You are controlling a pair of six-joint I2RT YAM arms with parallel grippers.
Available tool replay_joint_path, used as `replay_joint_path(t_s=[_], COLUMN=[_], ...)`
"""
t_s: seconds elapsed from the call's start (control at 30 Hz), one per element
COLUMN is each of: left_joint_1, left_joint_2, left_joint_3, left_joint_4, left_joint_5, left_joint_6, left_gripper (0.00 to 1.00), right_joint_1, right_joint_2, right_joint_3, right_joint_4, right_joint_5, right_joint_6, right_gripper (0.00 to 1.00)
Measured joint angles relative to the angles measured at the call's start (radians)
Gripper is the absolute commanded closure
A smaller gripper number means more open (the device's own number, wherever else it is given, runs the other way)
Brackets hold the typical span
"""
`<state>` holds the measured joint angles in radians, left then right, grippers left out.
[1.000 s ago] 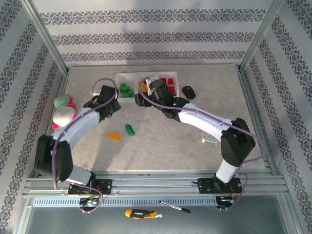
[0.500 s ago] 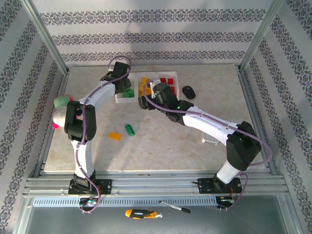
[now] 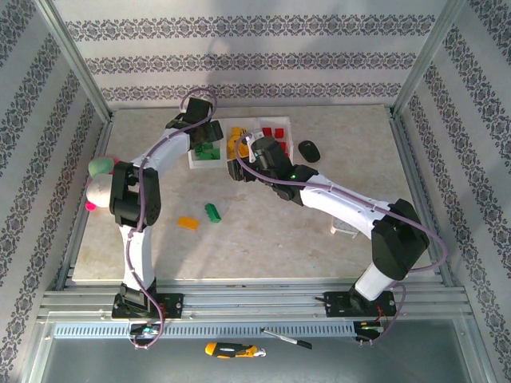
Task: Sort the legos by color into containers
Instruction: Place the lego in the container, then pick up the lego from the center of the table.
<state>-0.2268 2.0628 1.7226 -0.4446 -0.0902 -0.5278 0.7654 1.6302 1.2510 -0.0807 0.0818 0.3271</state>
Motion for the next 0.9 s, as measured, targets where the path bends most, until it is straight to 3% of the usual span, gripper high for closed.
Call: replay_joint_path(t_s=[0.47,0.67,0.9], left_joint_1=[0.0,0.003,0.04], left_joint_2=[-0.541,-0.725,-0.86], left_joint_3=[-0.508,-0.755,-0.901], left_joint_4=[0.069,0.067,0.036], left_joint_5=[-0.026,-0.049,-0.068], left_joint_6=[0.024,0.015,-0.017], left_gripper=[0.01,0.01,0.01], right_joint_1=[0.131,0.169,0.188], right_joint_2=[0.131,0.249,0.37], right_joint_3=[0.032,0.102,0.201], right_joint_4=[-0.06,-0.103,-0.197], right_joint_5=[-0.042,-0.051,-0.068], right_joint_6=[0.014,0.046,0.101], right_gripper=[0.29,0.28,0.29])
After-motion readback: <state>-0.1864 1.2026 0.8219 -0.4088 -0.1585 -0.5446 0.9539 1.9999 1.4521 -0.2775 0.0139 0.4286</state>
